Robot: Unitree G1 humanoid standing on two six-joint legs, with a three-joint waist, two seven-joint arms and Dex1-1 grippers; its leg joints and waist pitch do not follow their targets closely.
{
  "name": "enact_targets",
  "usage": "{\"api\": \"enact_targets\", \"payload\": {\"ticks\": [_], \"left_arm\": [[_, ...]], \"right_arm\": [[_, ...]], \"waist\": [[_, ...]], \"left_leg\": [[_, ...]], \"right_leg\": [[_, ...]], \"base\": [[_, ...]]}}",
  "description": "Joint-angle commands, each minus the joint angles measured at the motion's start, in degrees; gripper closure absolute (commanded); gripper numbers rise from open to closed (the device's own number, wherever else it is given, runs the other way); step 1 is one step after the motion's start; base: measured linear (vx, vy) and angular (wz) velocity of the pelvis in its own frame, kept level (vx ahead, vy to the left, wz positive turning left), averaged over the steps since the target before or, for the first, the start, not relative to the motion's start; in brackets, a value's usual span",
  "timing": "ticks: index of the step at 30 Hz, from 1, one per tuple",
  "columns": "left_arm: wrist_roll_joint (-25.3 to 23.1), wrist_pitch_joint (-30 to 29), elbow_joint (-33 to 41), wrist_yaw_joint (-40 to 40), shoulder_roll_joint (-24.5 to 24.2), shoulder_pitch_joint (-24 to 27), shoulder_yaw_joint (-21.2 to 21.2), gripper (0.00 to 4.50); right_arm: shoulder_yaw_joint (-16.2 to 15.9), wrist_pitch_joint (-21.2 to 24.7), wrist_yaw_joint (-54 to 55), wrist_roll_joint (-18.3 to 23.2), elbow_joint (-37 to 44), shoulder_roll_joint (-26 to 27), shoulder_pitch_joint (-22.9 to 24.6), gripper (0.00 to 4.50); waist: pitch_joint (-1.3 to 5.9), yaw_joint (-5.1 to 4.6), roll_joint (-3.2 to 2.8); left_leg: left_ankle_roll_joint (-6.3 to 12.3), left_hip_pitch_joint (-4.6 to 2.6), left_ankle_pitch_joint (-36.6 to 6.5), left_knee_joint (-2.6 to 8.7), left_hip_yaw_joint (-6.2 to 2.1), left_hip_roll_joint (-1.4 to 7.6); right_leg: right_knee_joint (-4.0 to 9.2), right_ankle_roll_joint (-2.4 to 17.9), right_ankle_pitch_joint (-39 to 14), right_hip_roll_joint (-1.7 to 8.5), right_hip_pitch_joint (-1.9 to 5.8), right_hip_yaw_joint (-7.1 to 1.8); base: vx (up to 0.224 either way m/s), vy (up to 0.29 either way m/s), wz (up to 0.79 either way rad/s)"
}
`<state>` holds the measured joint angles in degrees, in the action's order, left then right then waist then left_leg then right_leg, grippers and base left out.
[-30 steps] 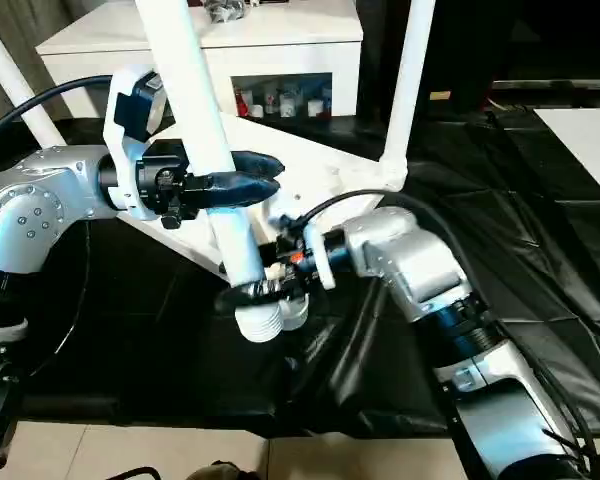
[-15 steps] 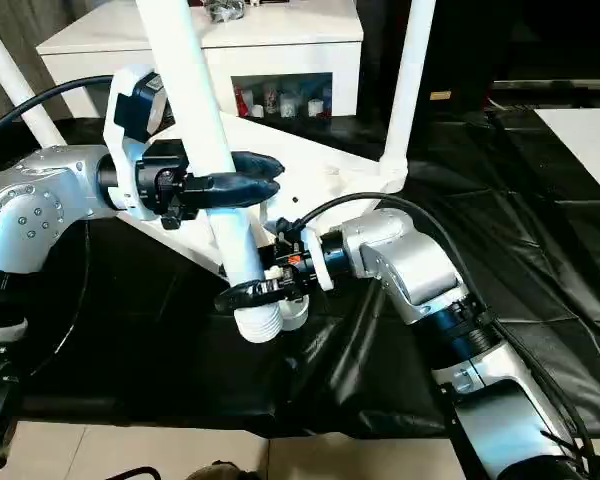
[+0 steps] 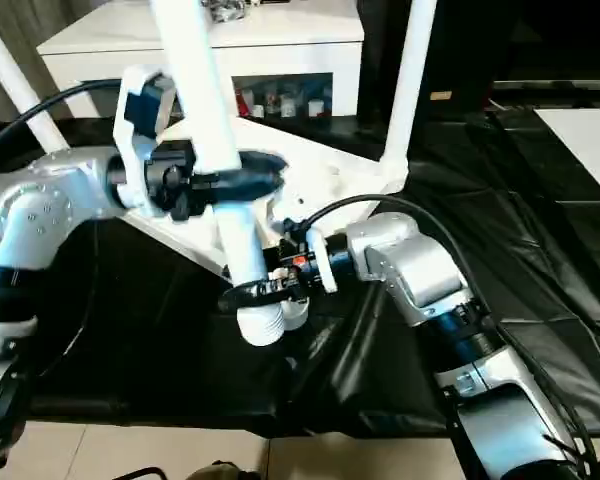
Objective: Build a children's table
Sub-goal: Move to table, then insert table leg to table base
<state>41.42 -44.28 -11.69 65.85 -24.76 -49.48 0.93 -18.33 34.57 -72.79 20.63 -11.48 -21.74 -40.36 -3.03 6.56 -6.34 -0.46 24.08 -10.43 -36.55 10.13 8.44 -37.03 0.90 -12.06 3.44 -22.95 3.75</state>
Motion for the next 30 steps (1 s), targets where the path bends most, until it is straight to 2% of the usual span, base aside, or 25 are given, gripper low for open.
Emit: {"api": "enact_targets", "payload": {"ticks": [1,3,5,6,8,9,10,11,12,13,14,15,16,17,18,19,20,21,22,23,24,25,26,28,30], "left_arm": [[-0.2,0.5,-1.6,0.1,-1.8,0.0,-2.1,1.64],[-0.5,1.0,-2.4,1.2,-2.6,0.4,-2.2,1.41],[-1.0,2.2,-3.2,2.5,-3.3,0.8,-2.2,1.41],[-1.7,3.8,-3.9,4.6,-4.2,1.4,-1.7,1.36],[-2.0,4.6,-3.9,6.3,-4.8,1.8,-1.2,1.33],[-4.5,6.9,-4.7,7.3,-5.4,2.1,0.6,1.33],[-6.3,8.6,-5.3,7.5,-5.8,2.2,1.8,1.33],[-13.8,15.2,-8.1,6.1,-7.0,2.3,6.8,1.33],[-26.3,27.1,-13.4,4.1,-9.1,2.2,15.5,1.33],[-26.3,27.1,-13.4,4.1,-9.1,2.2,15.5,1.33],[-32.7,33.6,-18.5,2.6,-9.4,1.7,20.3,1.33],[-34.5,36.2,-20.8,2.7,-9.0,1.4,21.7,1.33],[-35.7,38.0,-22.4,2.8,-8.6,1.1,22.7,1.33],[-37.1,39.9,-24.1,3.1,-8.2,0.7,23.7,1.33],[-38.5,41.7,-25.6,3.2,-7.8,0.3,24.7,1.33],[-39.9,43.5,-27.3,3.6,-7.4,-0.2,25.7,1.33],[-40.9,44.7,-28.6,3.9,-7.2,-0.6,26.4,1.33],[-42.4,46.4,-30.5,3.7,-6.7,-1.4,27.7,1.33],[-45.1,50.4,-35.7,3.1,-5.3,-3.2,29.7,1.33],[-45.1,50.4,-35.7,3.1,-5.3,-3.2,29.7,1.33],[-46.4,51.8,-38.1,2.0,-4.5,-4.1,30.5,1.33],[-48.2,53.8,-40.9,0.3,-3.6,-5.1,31.4,1.33],[-49.3,54.6,-43.0,-0.9,-2.8,-5.9,32.0,1.33],[-51.8,56.5,-46.9,-4.7,-1.4,-7.2,33.1,1.33],[-52.7,57.1,-50.1,-7.2,0.1,-8.0,32.7,1.33]], "right_arm": [[2.4,0.5,0.8,1.7,2.8,-0.7,0.2,2.66],[4.0,1.2,1.3,2.5,4.1,-1.6,0.9,2.66],[5.3,2.1,1.7,3.3,6.0,-2.7,2.2,2.66],[6.6,2.9,2.0,4.1,8.4,-4.1,4.1,2.66],[7.2,3.3,2.4,4.3,9.3,-4.6,5.0,2.66],[8.1,3.4,3.3,4.2,10.4,-5.1,6.0,2.66],[8.5,3.3,3.9,4.1,10.8,-5.3,6.5,2.66],[9.7,2.5,6.2,3.2,11.3,-5.3,7.3,2.66],[12.0,0.6,10.9,1.3,11.8,-5.2,8.2,2.66],[12.0,0.6,10.9,1.3,11.8,-5.2,8.2,2.66],[13.6,0.5,13.9,0.4,12.4,-5.6,9.0,2.66],[14.3,1.3,14.0,0.8,13.8,-6.3,9.9,2.66],[14.7,1.8,14.0,1.1,14.7,-6.7,10.5,2.66],[15.3,2.7,14.0,1.8,16.3,-7.3,11.3,2.66],[15.9,3.6,13.9,2.5,17.8,-7.8,12.2,2.66],[16.4,4.4,13.9,3.1,19.3,-8.4,13.1,2.66],[16.6,4.9,13.9,3.5,20.2,-8.8,13.7,2.66],[16.9,5.7,13.7,4.0,21.4,-9.5,14.6,2.66],[17.4,6.8,13.9,4.9,23.6,-10.6,16.4,2.66],[17.4,6.8,13.9,4.9,23.6,-10.6,16.4,2.66],[17.6,7.3,13.9,5.1,24.4,-11.0,17.2,2.66],[17.8,7.7,14.2,5.5,25.3,-11.4,17.9,2.66],[18.0,8.1,14.5,5.8,26.0,-11.6,18.4,2.66],[18.3,9.0,15.1,6.3,27.3,-11.9,19.2,2.66],[18.7,10.0,15.7,6.9,28.6,-12.0,19.9,2.66]], "waist": [[4.49,0.22,0.37],[4.57,0.22,0.26],[4.47,0.30,0.04],[4.57,0.41,-0.64],[4.48,0.46,-0.40],[4.51,0.34,-0.77],[4.45,0.29,-0.63],[4.39,0.20,-0.75],[4.23,0.01,-0.54],[3.95,-0.04,-0.46],[4.06,-0.21,-0.52],[4.18,-0.32,-0.97],[4.45,-0.31,-0.92],[4.57,-0.27,-1.27],[4.60,-0.26,-1.16],[4.70,-0.19,-1.48],[4.89,-0.21,-1.56],[4.88,-0.24,-1.37],[4.98,-0.07,-1.32],[4.72,-0.06,-1.22],[4.87,0.01,-2.99],[4.67,-0.40,-1.77],[4.70,-0.34,-1.61],[4.85,-0.34,-1.79],[4.85,-0.44,-1.68]], "left_leg": [[2.14,-1.93,-9.4,4.19,-2.46,4.74],[2.07,-1.99,-9.4,4.24,-2.50,4.85],[2.09,-2.04,-9.8,4.34,-2.54,4.88],[1.72,-2.15,-10.3,4.24,-2.54,4.88],[1.73,-2.12,-10.7,4.52,-2.62,4.99],[1.46,-2.09,-11.2,4.55,-2.67,4.92],[0.99,-2.29,-12.4,4.59,-2.59,4.94],[0.69,-2.18,-12.9,4.59,-2.68,4.87],[0.20,-2.28,-14.2,4.73,-2.68,4.83],[-0.37,-2.40,-15.4,5.01,-2.95,4.93],[-1.18,-2.40,-15.4,5.11,-3.03,4.80],[-1.64,-2.51,-15.3,5.01,-2.99,4.80],[-1.73,-2.47,-14.2,4.98,-2.98,4.87],[-1.39,-2.28,-12.8,4.85,-2.98,4.93],[-0.95,-2.17,-12.2,4.86,-2.94,4.95],[-0.72,-2.20,-11.8,4.73,-3.01,5.02],[0.51,-1.95,-10.5,4.49,-2.92,4.89],[0.84,-1.87,-10.2,4.46,-2.81,4.84],[1.45,-1.98,-9.7,4.22,-2.77,4.79],[2.02,-1.82,-9.7,4.26,-2.66,4.67],[1.60,-2.16,-10.2,3.82,-2.71,4.72],[1.89,-2.10,-11.4,4.13,-2.69,4.63],[1.89,-2.22,-11.6,4.16,-2.72,4.70],[2.71,-1.95,-9.8,3.89,-2.70,4.54],[3.39,-1.78,-8.6,3.64,-2.63,4.26]], "right_leg": [[4.19,13.3,-7.4,5.60,2.59,-3.05],[4.03,13.2,-6.7,5.58,2.59,-3.08],[4.16,12.9,-6.7,5.51,2.57,-3.11],[3.96,13.2,-6.6,5.59,2.45,-3.07],[4.16,12.5,-6.2,5.53,2.62,-3.13],[4.11,12.6,-6.4,5.52,2.55,-3.05],[4.44,12.3,-7.5,5.53,2.38,-3.16],[4.43,12.4,-8.0,5.67,2.51,-3.19],[4.74,11.5,-10.2,5.66,2.48,-3.31],[5.50,9.1,-13.8,5.68,2.24,-3.61],[5.64,7.9,-15.9,5.92,2.54,-3.63],[5.40,7.6,-15.9,5.87,2.51,-3.63],[5.32,7.7,-14.4,5.96,2.77,-3.54],[5.05,8.6,-11.4,5.92,2.77,-3.46],[5.06,9.1,-9.7,5.81,2.88,-3.38],[4.79,9.5,-7.9,5.84,2.89,-3.35],[4.40,11.0,-4.2,6.01,3.08,-3.22],[4.40,11.4,-3.7,5.97,3.09,-3.14],[4.36,11.9,-3.2,6.08,3.11,-3.17],[4.89,11.7,-4.1,5.99,3.09,-3.23],[4.53,11.8,-4.9,6.15,2.97,-3.27],[5.27,11.4,-6.3,5.75,3.19,-3.11],[5.22,11.4,-6.7,5.95,3.26,-3.20],[5.16,11.1,-8.2,6.16,3.35,-3.08],[5.48,10.6,-8.8,5.94,3.44,-3.01]], "base": [[0.000,0.000,0.00],[0.000,0.000,0.00],[0.000,0.000,0.00],[0.000,0.000,0.00],[0.000,0.000,0.00],[0.000,0.000,0.00],[0.000,0.000,0.00],[0.000,0.000,0.00],[0.000,0.000,0.00],[0.000,0.000,0.00],[0.000,0.000,0.00],[0.000,0.000,0.00],[0.000,0.000,0.00],[0.000,0.000,0.00],[0.000,0.000,0.00],[0.000,0.000,0.00],[0.000,0.000,0.00],[0.000,0.000,0.00],[0.000,0.000,0.00],[0.000,0.000,0.00],[0.000,0.000,0.00],[0.000,0.000,0.00],[0.000,0.000,0.00],[0.000,0.000,0.00],[0.000,0.000,0.00]]}}
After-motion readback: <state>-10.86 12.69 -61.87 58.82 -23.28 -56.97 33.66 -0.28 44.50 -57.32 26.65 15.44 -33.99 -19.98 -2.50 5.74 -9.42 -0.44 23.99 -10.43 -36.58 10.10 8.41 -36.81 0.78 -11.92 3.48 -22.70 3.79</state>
